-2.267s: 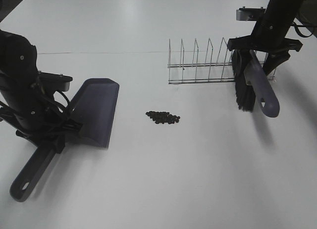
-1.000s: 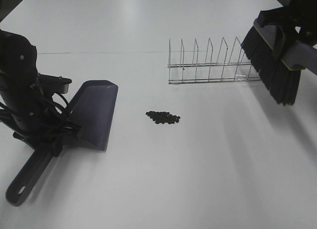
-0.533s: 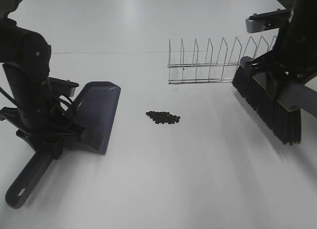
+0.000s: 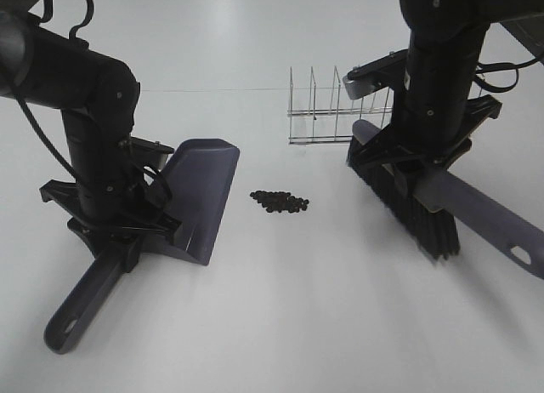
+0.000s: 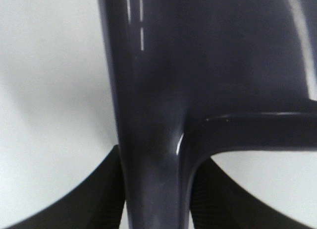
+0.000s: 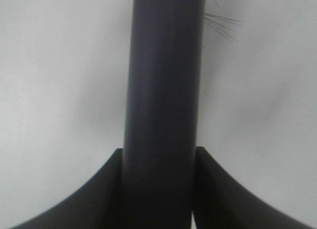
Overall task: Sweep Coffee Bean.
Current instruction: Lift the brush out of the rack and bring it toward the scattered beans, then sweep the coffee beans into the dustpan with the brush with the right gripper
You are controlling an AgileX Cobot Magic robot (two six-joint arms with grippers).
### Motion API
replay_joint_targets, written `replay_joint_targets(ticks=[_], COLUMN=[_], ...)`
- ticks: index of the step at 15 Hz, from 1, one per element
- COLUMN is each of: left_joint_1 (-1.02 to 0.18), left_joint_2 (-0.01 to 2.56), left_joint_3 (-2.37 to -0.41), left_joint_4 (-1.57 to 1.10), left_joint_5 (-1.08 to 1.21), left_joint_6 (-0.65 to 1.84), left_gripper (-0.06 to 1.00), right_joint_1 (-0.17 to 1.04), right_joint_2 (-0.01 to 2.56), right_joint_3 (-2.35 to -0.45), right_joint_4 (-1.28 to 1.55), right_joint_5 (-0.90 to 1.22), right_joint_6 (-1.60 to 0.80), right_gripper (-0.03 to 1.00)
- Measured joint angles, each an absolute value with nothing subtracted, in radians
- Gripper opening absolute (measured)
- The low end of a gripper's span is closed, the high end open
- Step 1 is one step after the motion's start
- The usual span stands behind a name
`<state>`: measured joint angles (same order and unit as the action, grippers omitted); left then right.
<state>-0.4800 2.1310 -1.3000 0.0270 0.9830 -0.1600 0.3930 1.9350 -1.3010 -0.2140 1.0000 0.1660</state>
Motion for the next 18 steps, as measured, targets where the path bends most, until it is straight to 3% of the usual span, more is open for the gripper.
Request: replay_joint_targets(ticks=[8,18], left_joint_1=[-0.48,-0.479], left_joint_2=[2.174,2.207], left_joint_3=[-1.376,-1.423], left_joint_4=[0.023,-0.095], left_joint_5=[1.026,1.055], left_joint_6=[-0.16,-0.123], left_gripper=[0.34,0.34], right_joint_1=[0.566,0.578], right_joint_2=[2.138,2.204], right_joint_3=[-1.513,-1.598], right_joint_4=[-0.149,0.301], right_joint_5=[0.971,0.758], right_joint_6=[0.163,0.08], right_gripper=[0.32,0.32])
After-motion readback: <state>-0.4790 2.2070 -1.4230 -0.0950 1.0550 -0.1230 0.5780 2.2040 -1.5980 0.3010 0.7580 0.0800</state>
